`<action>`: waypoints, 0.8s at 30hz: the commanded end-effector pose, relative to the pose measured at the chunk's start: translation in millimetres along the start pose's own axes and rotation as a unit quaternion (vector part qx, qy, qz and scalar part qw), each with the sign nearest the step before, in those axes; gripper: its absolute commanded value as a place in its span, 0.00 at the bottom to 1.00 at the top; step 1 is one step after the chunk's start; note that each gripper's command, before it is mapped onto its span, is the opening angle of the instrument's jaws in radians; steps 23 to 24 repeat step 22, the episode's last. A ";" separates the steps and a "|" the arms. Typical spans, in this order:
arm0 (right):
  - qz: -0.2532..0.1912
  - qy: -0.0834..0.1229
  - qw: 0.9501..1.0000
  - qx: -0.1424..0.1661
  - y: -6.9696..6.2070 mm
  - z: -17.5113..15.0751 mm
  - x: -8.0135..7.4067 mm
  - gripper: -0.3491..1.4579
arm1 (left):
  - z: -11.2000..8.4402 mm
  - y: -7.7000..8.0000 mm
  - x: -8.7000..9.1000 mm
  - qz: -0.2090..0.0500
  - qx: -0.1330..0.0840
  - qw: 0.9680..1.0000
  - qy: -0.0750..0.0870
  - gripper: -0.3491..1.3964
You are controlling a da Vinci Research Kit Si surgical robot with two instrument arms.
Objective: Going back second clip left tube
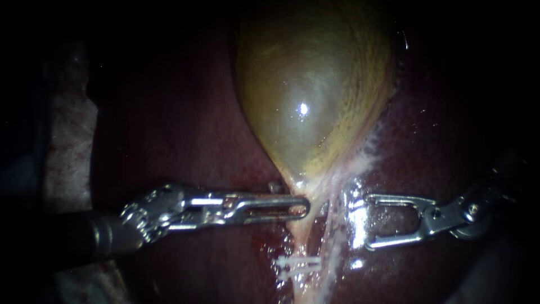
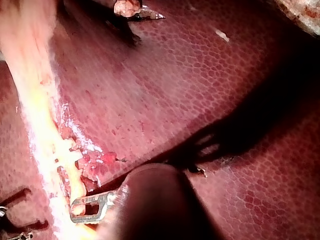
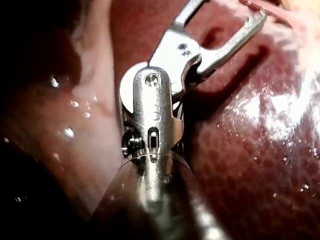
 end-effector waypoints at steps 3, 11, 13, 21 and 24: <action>0.000 0.000 1.000 0.000 0.0 0.0 0.0 0.51 | 0.2 0.0 0.1 0.000 -0.001 1.000 -0.001 0.00; 0.000 0.000 1.000 0.000 0.0 0.0 -0.1 0.51 | 0.3 0.0 0.1 0.000 -0.001 1.000 0.000 0.00; 0.000 0.000 1.000 0.000 0.0 0.0 -0.1 0.51 | 0.3 0.0 0.1 0.000 -0.001 1.000 0.000 0.00; 0.000 0.000 1.000 0.000 -0.1 0.0 -0.1 0.51 | 0.3 0.0 0.1 0.000 -0.001 1.000 0.000 0.00; 0.000 0.000 1.000 0.000 -0.1 0.0 -0.1 0.51 | 0.3 0.0 0.1 0.000 -0.001 1.000 0.000 0.00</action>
